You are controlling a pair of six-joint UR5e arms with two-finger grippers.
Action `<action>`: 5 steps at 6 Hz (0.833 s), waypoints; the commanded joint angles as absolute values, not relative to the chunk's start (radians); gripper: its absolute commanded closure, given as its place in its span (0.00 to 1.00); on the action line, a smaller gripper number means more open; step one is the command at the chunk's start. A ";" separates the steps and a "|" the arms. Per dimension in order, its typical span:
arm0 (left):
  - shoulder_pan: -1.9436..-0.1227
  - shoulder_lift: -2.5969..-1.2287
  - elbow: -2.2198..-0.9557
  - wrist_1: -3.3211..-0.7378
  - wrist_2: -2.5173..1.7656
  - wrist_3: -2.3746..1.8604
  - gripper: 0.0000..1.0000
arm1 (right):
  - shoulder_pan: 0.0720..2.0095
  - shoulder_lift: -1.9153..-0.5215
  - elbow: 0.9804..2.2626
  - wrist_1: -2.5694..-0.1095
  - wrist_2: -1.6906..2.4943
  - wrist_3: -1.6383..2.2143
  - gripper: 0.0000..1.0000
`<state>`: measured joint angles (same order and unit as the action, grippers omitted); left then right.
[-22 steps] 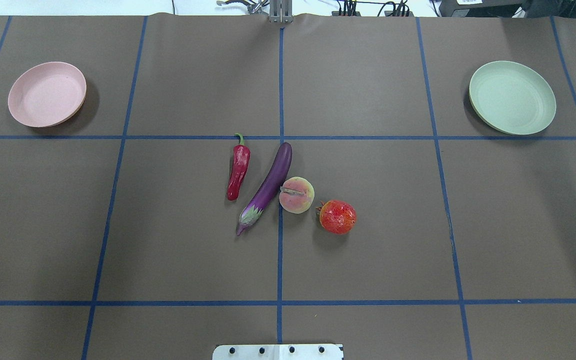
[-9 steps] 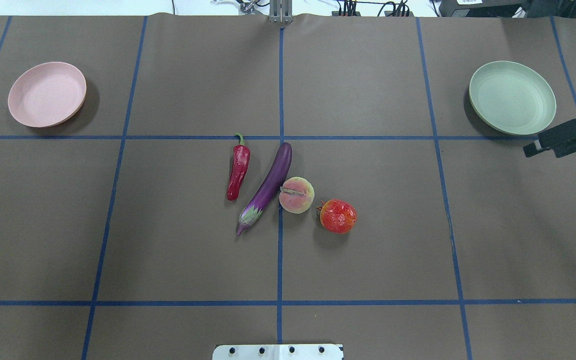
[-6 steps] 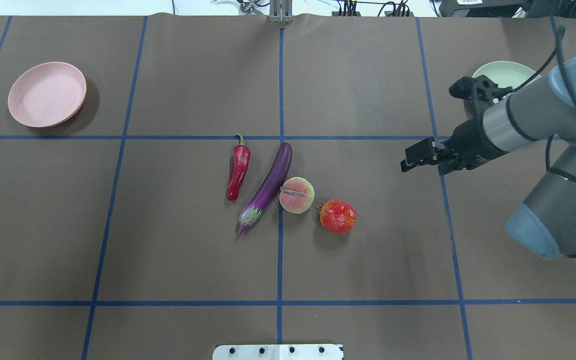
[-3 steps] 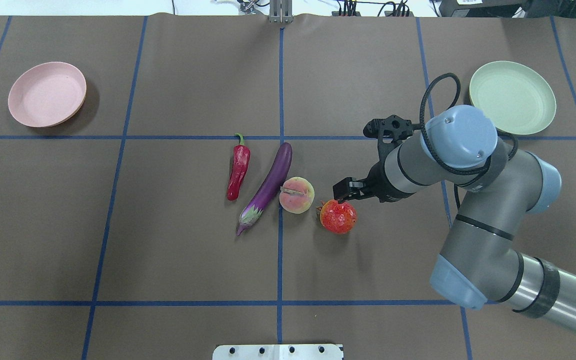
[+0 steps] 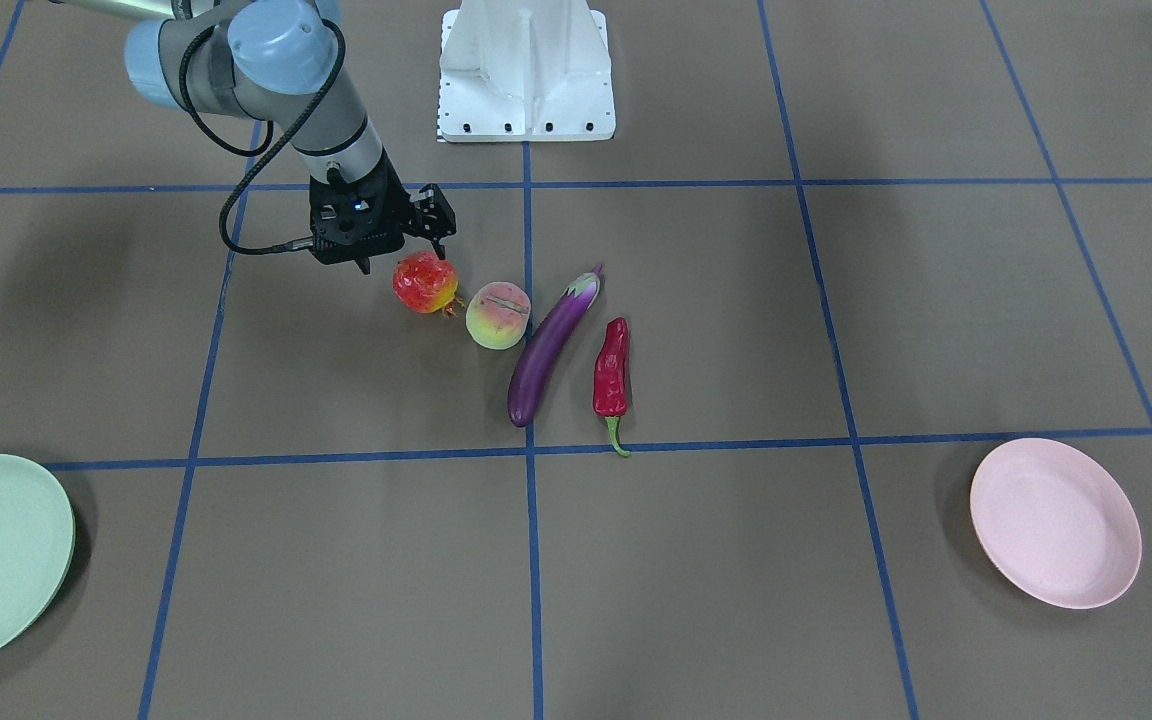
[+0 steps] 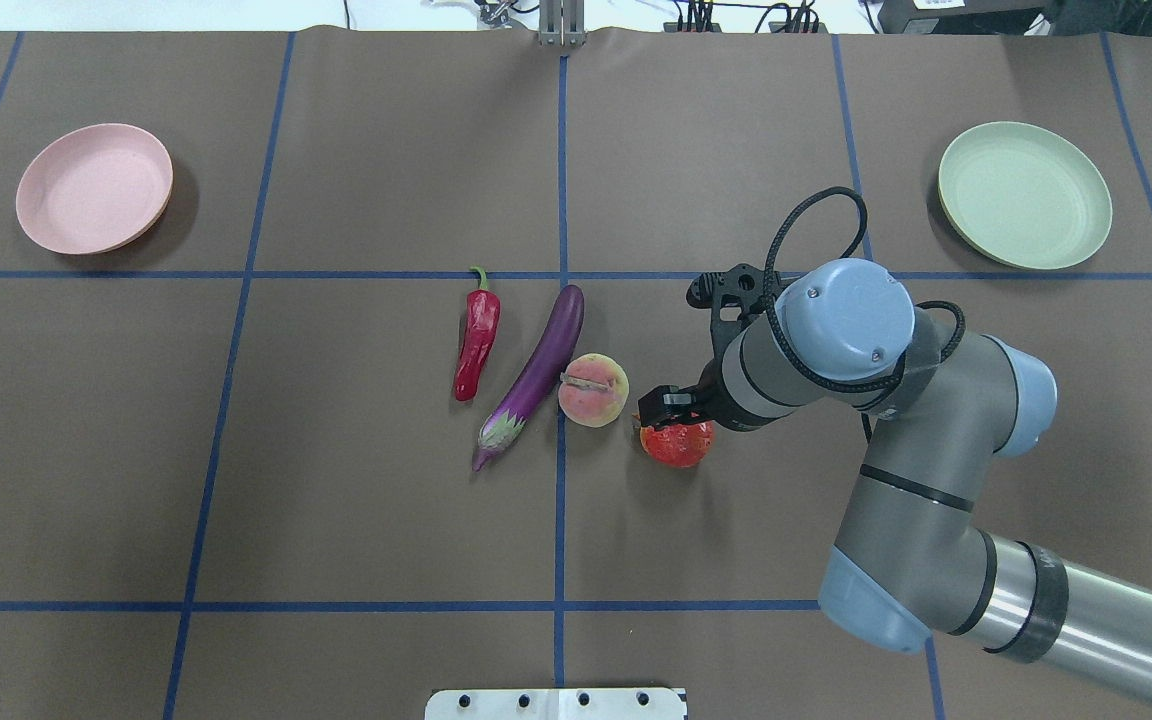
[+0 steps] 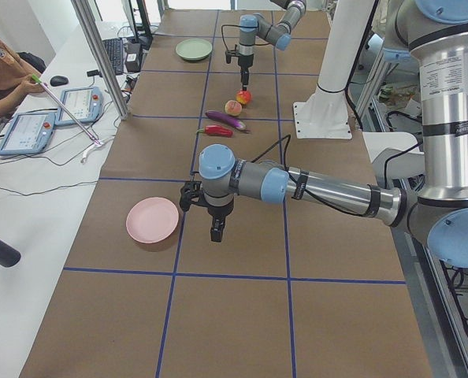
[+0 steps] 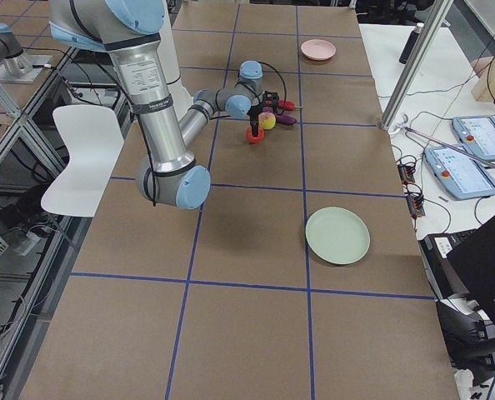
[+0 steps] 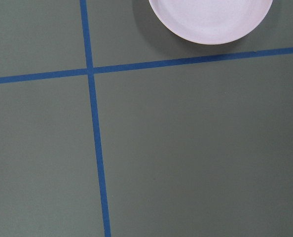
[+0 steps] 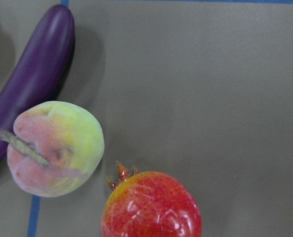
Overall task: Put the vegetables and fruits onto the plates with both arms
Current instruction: 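Reach the right gripper down and grasp the red pomegranate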
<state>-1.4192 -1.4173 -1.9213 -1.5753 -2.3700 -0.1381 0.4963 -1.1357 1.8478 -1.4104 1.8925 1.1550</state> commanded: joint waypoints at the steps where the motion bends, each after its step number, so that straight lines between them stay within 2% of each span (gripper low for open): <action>1: -1.419 -1.417 -1.922 -1.575 -2.370 -0.138 0.00 | 0.476 -1.117 1.813 -1.404 1.881 1.157 0.02; 4: -1.405 -1.436 -1.925 -1.575 -2.378 -0.158 0.00 | 0.471 -1.112 1.792 -1.404 1.881 1.154 0.02; 5: -1.328 -1.486 -1.925 -1.591 -2.419 -0.286 0.00 | 0.471 -1.106 1.783 -1.402 1.881 1.155 0.09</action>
